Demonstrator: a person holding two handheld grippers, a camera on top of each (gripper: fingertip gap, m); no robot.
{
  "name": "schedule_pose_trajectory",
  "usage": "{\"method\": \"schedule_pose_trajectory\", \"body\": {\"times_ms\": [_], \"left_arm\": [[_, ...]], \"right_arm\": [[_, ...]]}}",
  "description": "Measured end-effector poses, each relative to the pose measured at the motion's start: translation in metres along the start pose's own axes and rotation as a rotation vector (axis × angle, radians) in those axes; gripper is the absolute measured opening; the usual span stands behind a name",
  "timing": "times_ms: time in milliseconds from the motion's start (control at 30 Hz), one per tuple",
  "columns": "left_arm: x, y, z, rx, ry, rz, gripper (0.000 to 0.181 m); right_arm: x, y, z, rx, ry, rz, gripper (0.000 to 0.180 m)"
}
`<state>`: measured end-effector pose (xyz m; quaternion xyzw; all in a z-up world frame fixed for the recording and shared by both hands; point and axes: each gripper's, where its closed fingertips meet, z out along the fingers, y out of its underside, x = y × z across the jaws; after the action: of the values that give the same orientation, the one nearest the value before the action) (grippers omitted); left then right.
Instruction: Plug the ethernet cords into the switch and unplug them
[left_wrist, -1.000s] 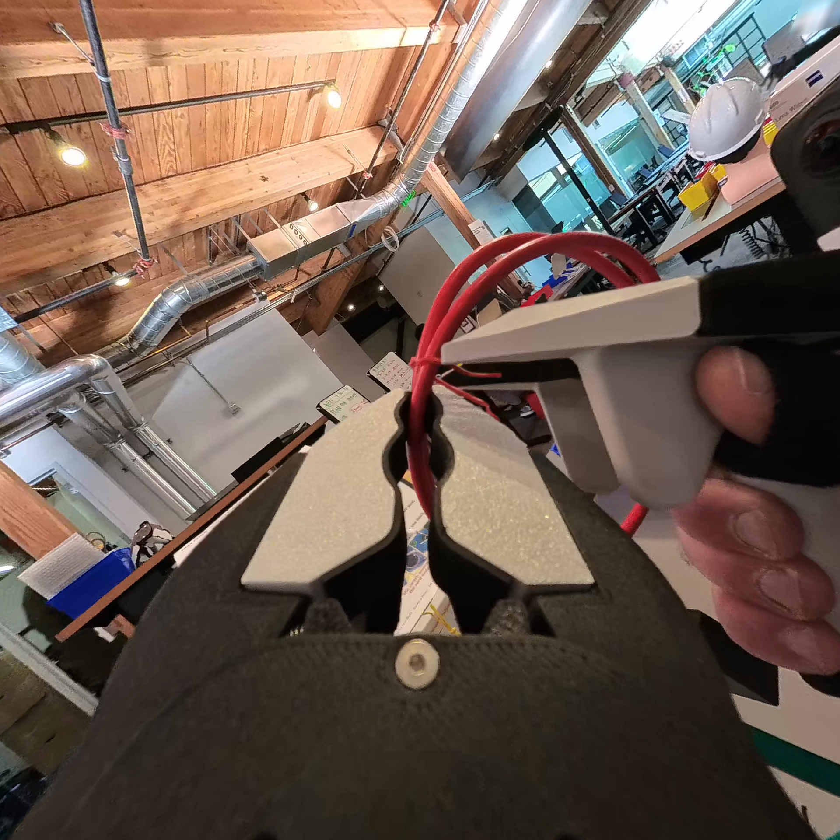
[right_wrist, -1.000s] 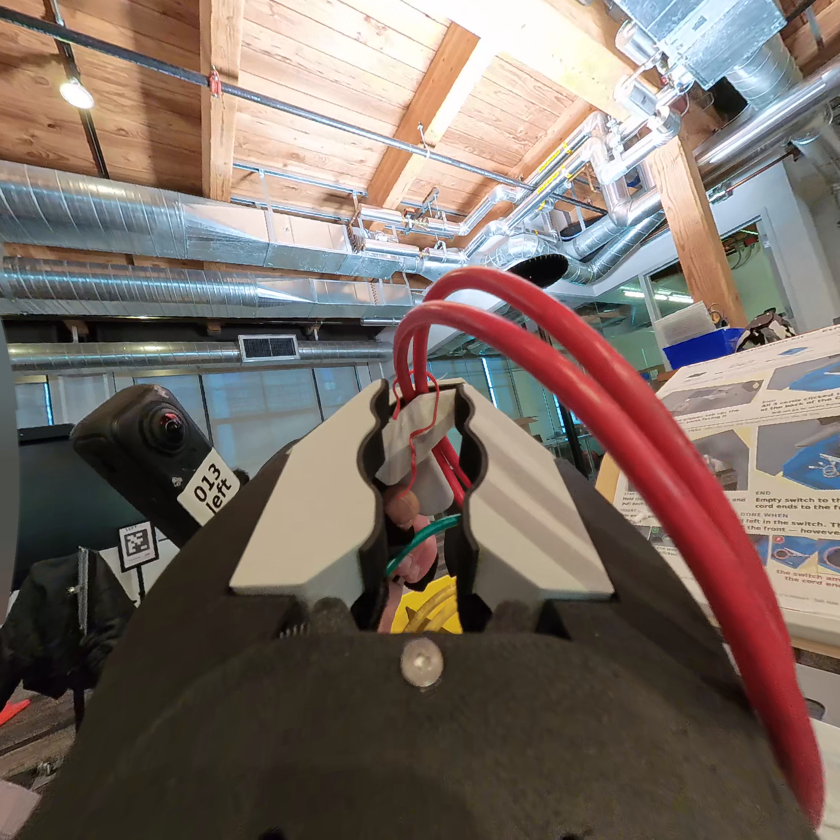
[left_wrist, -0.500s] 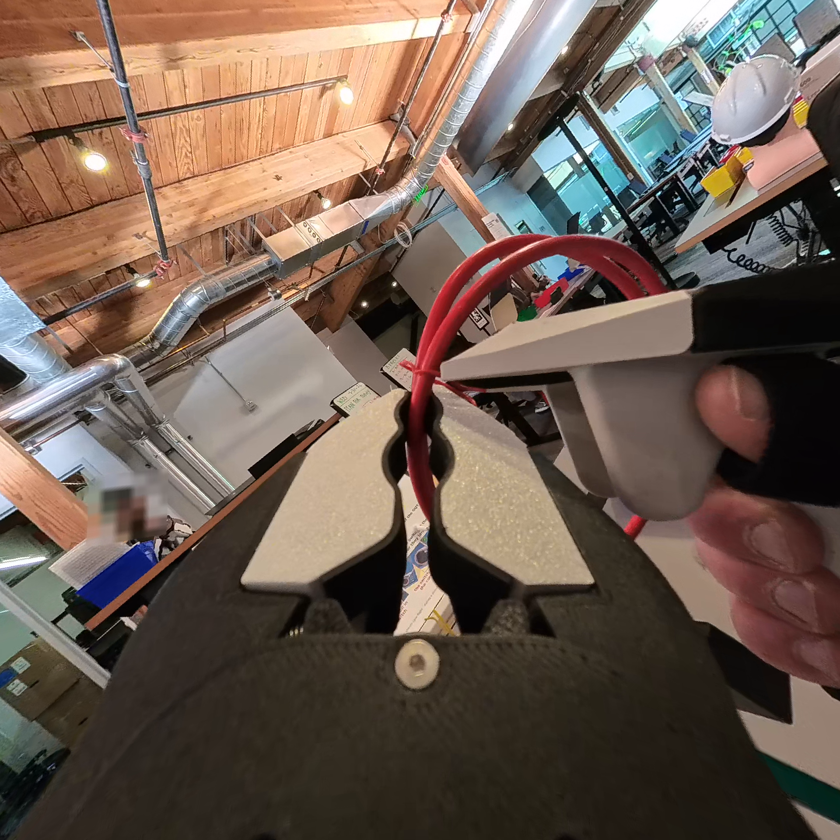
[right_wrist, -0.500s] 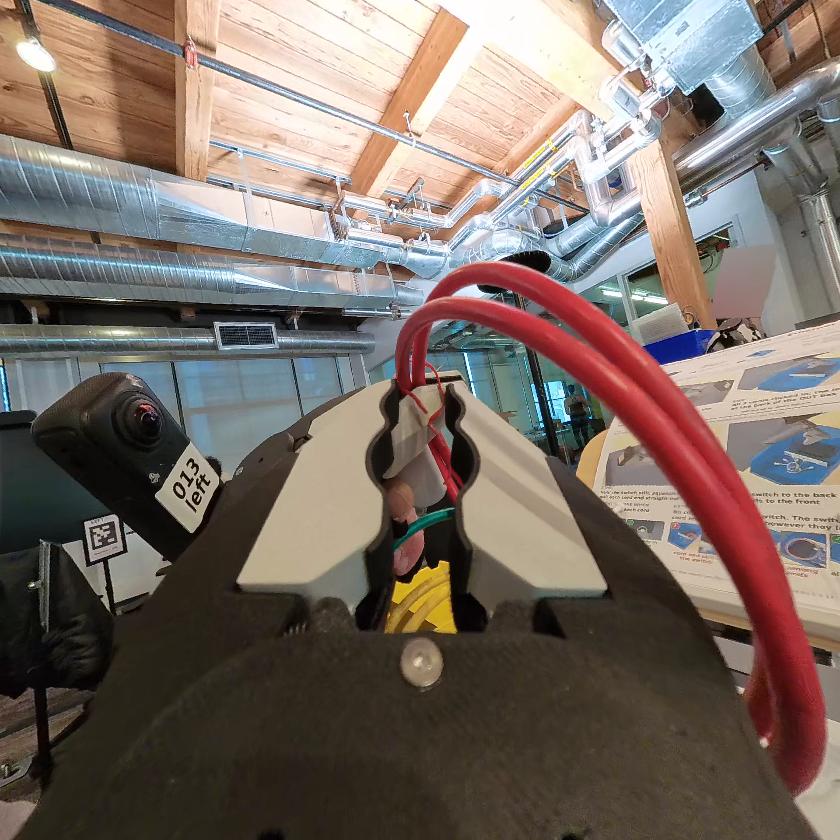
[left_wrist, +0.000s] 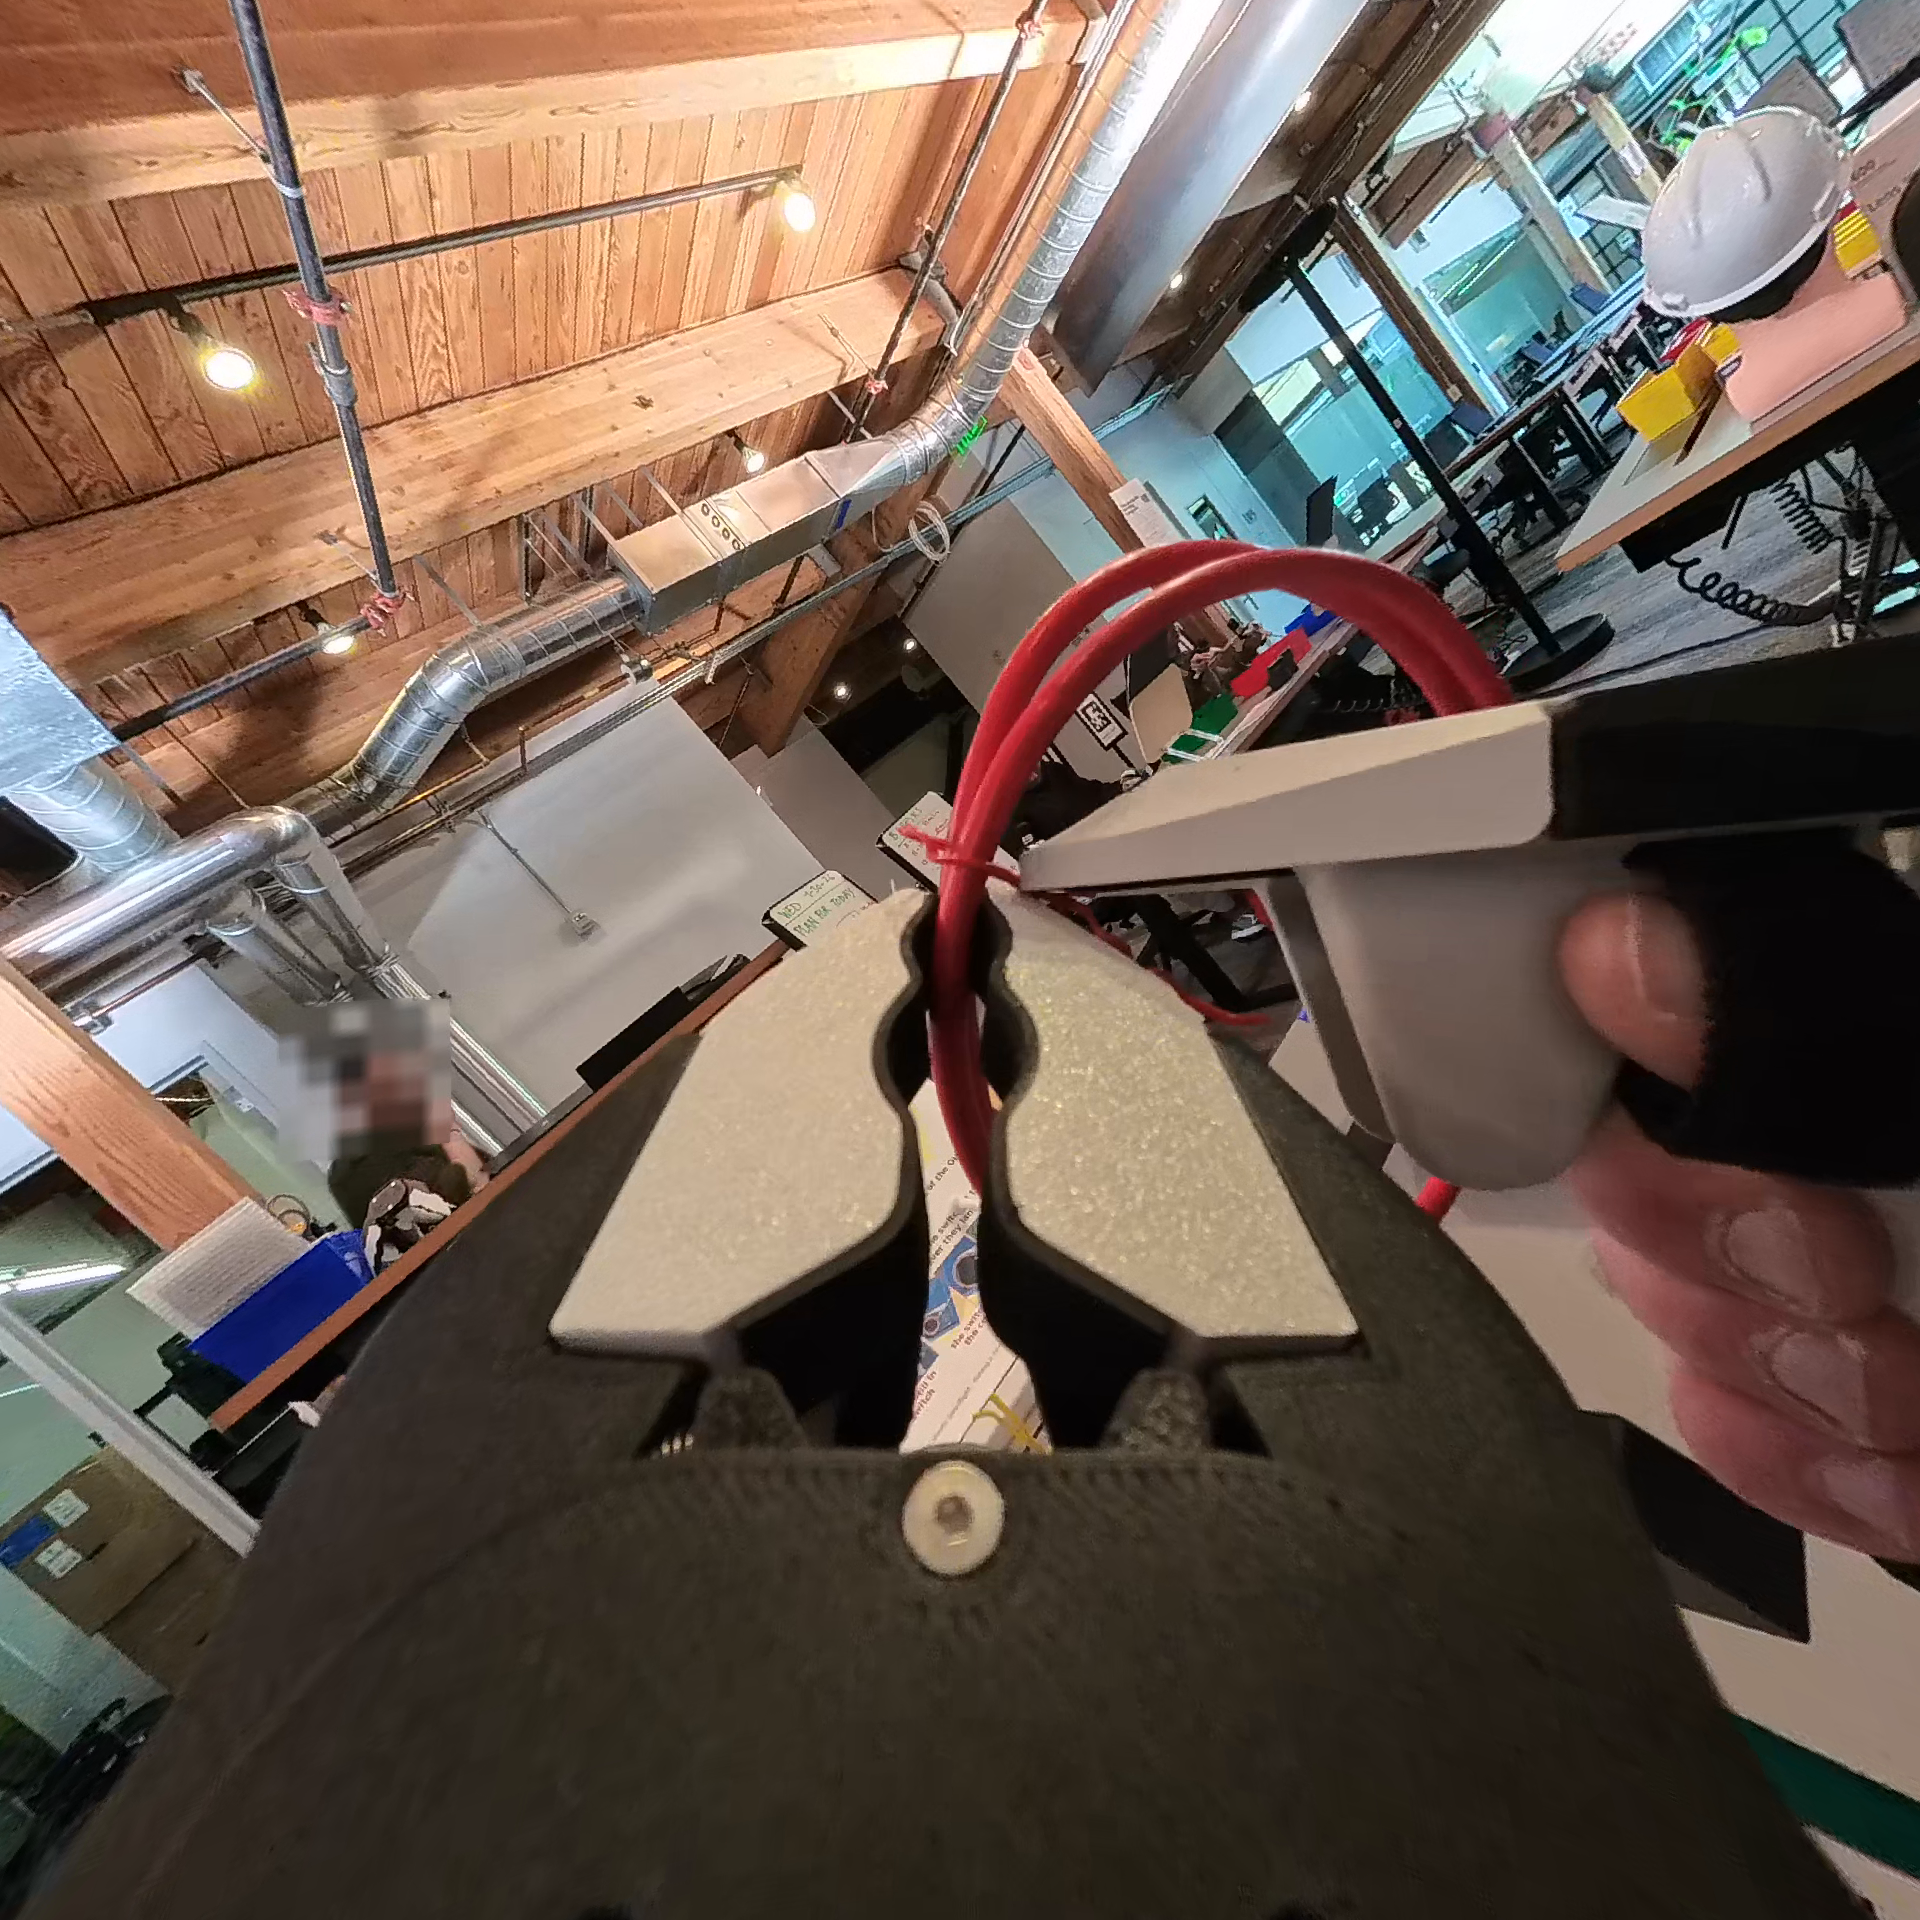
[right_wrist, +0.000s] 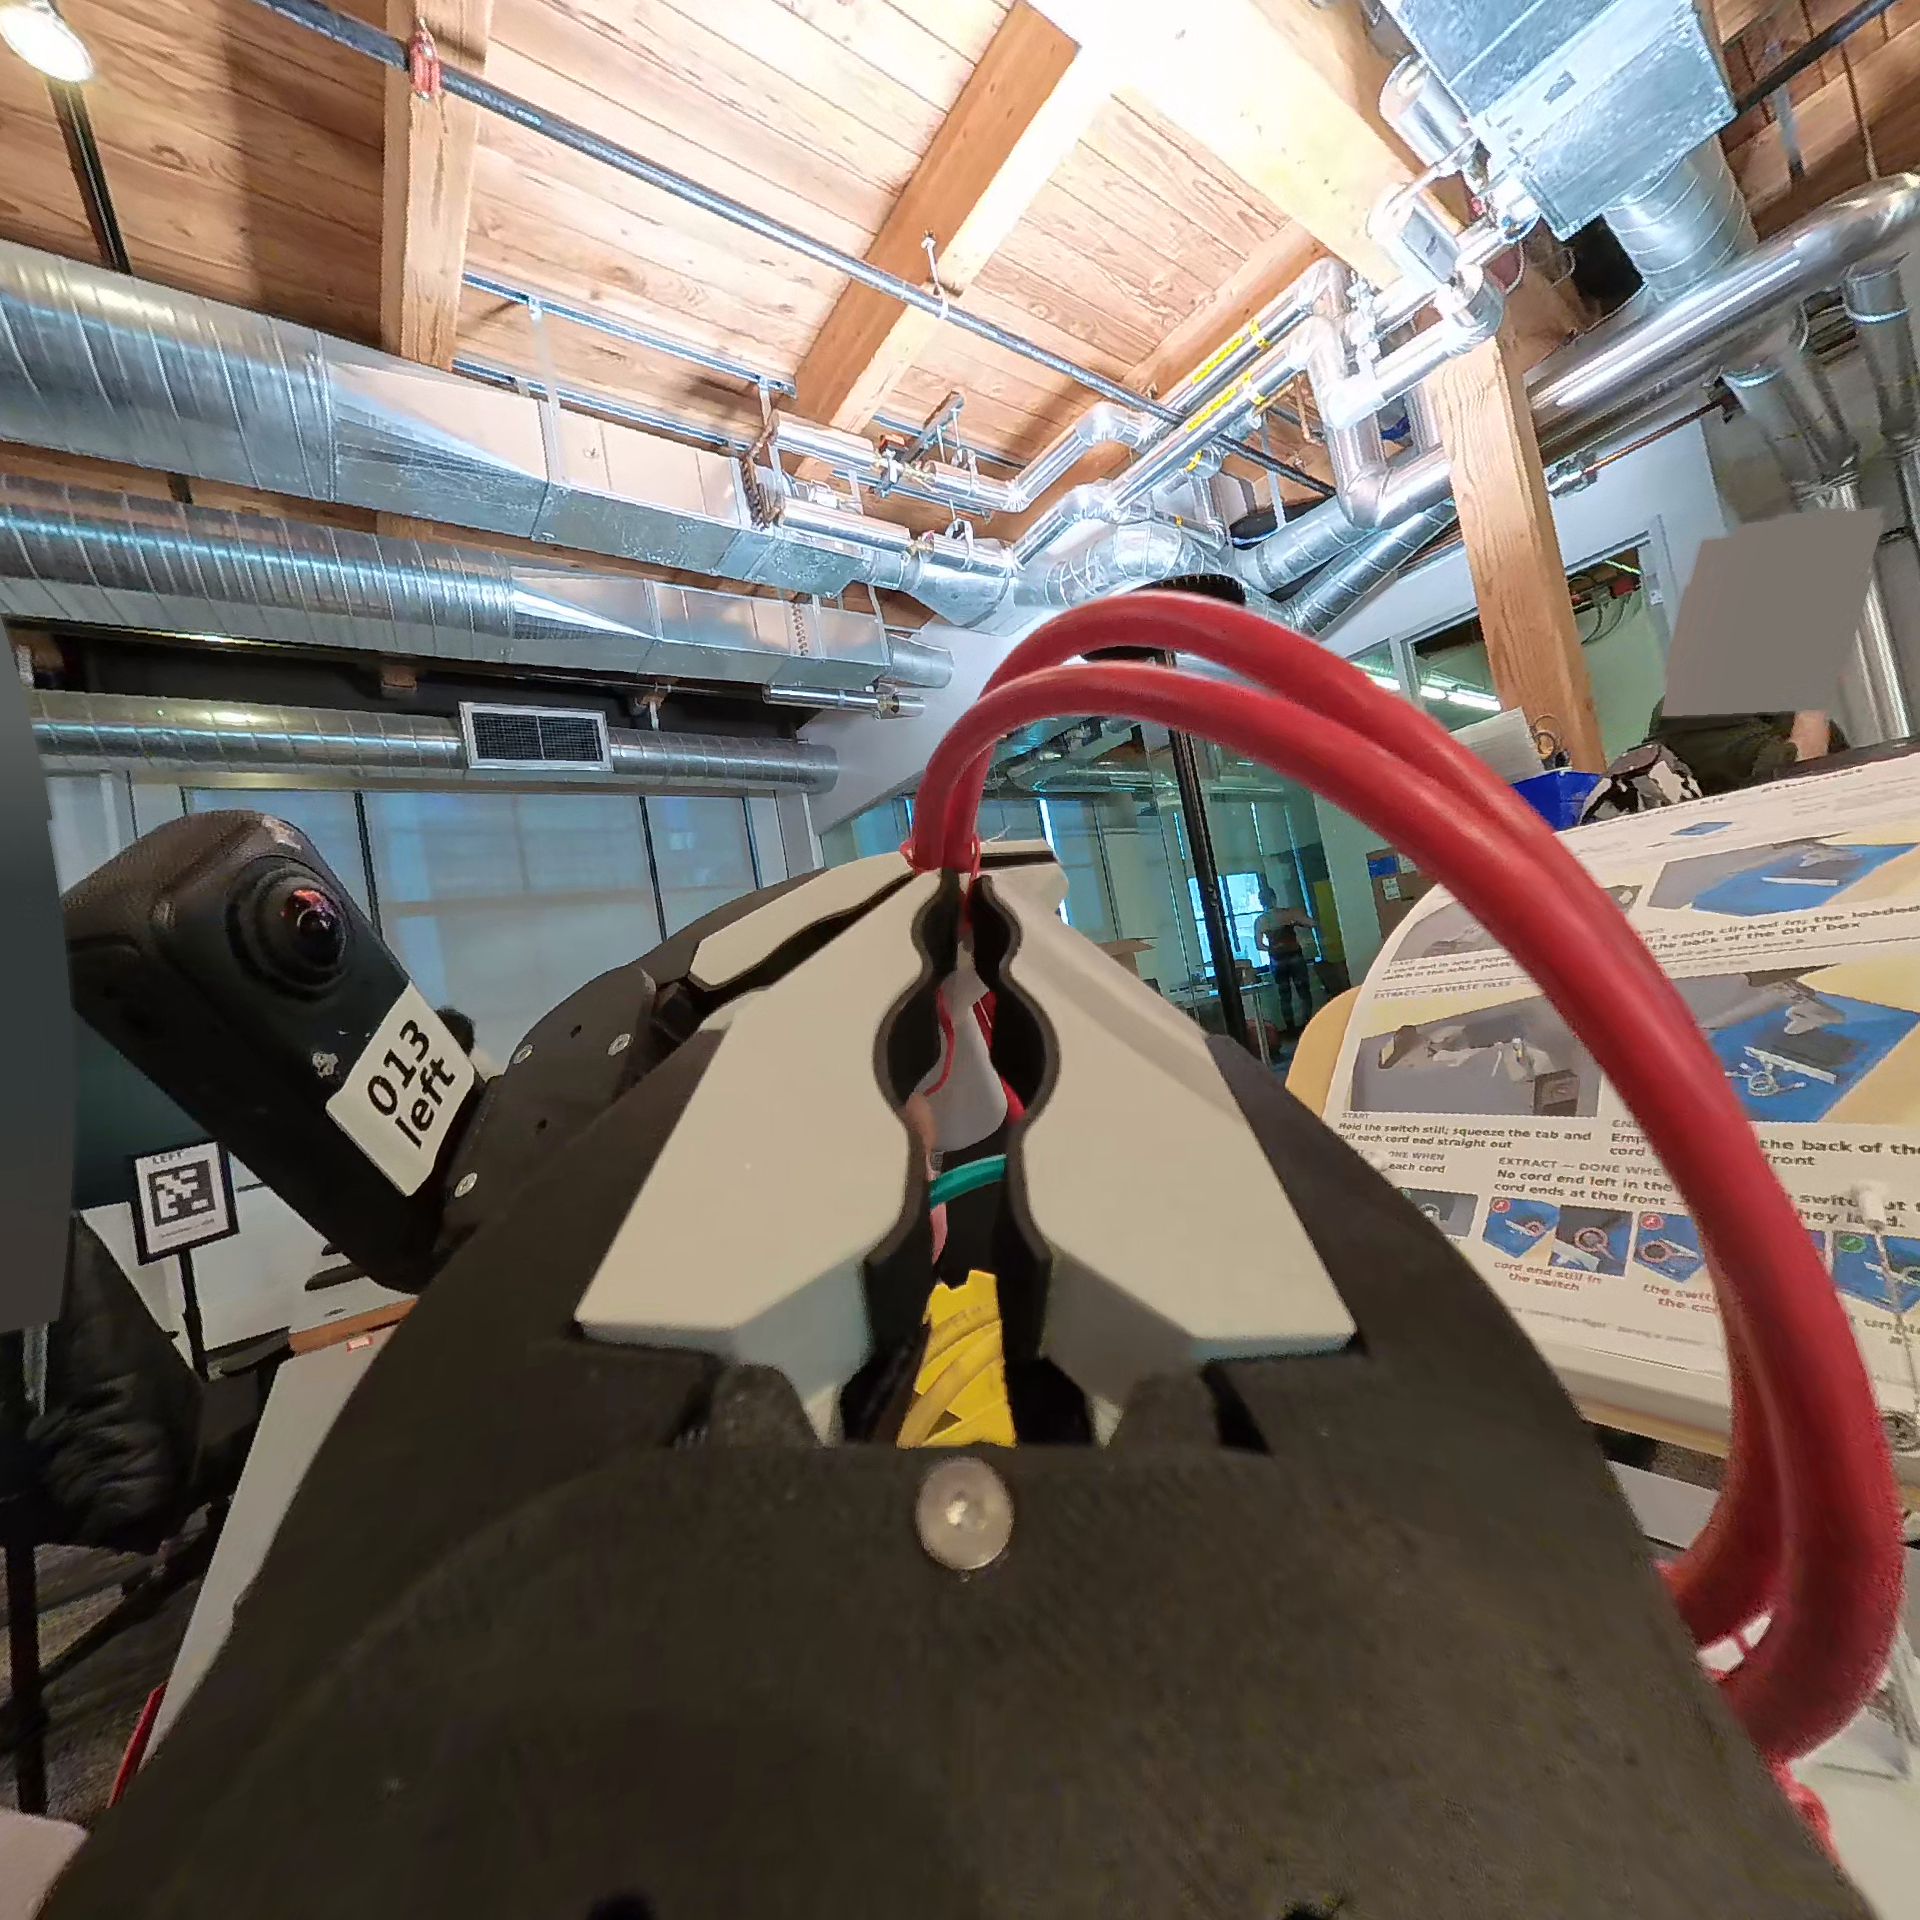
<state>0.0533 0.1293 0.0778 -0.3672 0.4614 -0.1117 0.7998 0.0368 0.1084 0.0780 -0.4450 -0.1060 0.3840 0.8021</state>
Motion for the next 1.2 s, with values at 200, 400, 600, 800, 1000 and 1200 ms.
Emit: {"method": "schedule_pose_trajectory", "body": {"times_ms": [200, 400, 600, 800, 1000, 1200], "left_arm": [[0.001, 0.001, 0.001, -0.002, 0.001, 0.003, 0.005], [0.004, 0.007, 0.002, -0.041, 0.058, -0.010, 0.004], [0.012, 0.014, 0.003, -0.104, 0.129, -0.031, 0.004], [0.015, 0.020, 0.003, -0.151, 0.160, -0.036, 0.005], [0.018, 0.029, 0.002, -0.210, 0.198, -0.032, 0.004], [0.022, 0.030, 0.004, -0.213, 0.219, -0.052, 0.005]], "right_arm": [[0.000, 0.001, -0.001, -0.052, 0.014, -0.078, 0.000], [0.004, 0.005, -0.002, -0.190, 0.066, -0.352, 0.000], [0.010, 0.010, -0.007, -0.368, 0.107, -0.732, 0.000], [0.015, 0.014, -0.009, -0.501, 0.118, -1.008, 0.000], [0.021, 0.020, -0.011, -0.636, 0.123, -1.295, 0.000], [0.024, 0.015, -0.012, -0.643, 0.090, -1.236, 0.000]]}}
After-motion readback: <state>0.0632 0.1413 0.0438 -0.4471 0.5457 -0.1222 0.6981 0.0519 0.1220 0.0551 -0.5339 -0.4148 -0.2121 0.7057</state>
